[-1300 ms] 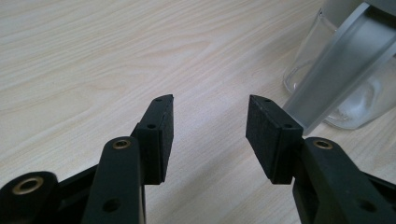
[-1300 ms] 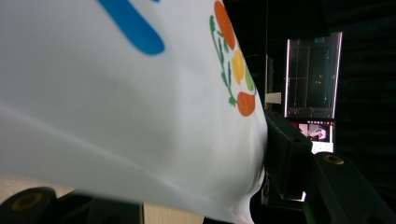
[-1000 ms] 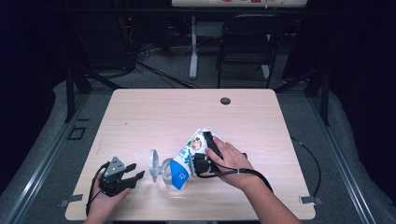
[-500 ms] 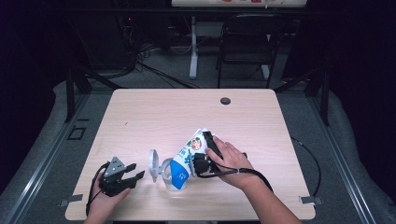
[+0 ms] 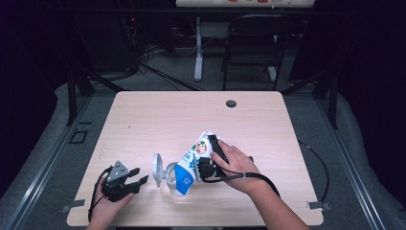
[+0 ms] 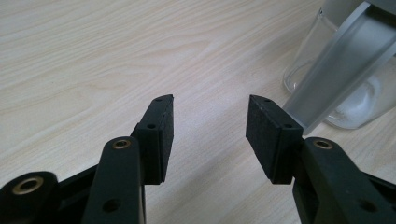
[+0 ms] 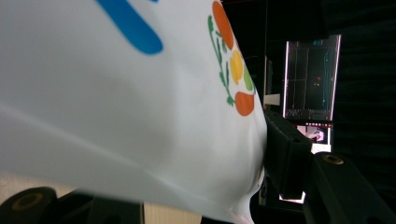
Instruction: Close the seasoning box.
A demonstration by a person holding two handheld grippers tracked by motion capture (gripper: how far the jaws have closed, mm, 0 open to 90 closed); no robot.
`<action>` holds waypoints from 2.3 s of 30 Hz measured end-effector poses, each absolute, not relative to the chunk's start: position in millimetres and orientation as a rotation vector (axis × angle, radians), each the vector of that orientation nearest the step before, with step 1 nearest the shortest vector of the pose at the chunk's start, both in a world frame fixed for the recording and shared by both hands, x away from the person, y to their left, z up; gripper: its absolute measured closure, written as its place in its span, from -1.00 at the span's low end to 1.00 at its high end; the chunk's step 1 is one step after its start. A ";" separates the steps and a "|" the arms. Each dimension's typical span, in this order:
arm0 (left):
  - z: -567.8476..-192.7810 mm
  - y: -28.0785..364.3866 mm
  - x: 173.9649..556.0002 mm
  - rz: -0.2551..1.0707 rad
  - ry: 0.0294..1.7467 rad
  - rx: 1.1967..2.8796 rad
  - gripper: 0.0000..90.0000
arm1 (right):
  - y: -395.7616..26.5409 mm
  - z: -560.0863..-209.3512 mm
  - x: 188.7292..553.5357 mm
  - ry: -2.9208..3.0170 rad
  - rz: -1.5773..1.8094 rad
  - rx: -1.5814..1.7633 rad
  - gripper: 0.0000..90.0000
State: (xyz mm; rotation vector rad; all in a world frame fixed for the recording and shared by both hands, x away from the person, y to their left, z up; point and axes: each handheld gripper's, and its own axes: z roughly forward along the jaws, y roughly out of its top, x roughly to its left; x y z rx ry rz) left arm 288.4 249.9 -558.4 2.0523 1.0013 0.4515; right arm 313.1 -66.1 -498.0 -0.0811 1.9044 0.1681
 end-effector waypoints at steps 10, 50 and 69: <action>-558.6 249.5 288.4 0.451 1.002 2.049 0.16 | -66.1 -498.4 313.6 1.902 0.179 -0.084 0.07; -558.5 249.7 288.6 0.450 1.002 2.054 0.16 | -63.8 -495.3 315.3 1.894 0.172 -0.113 0.09; -558.5 249.8 288.7 0.451 1.001 2.052 0.16 | -62.8 -493.6 315.1 1.895 0.156 -0.114 0.10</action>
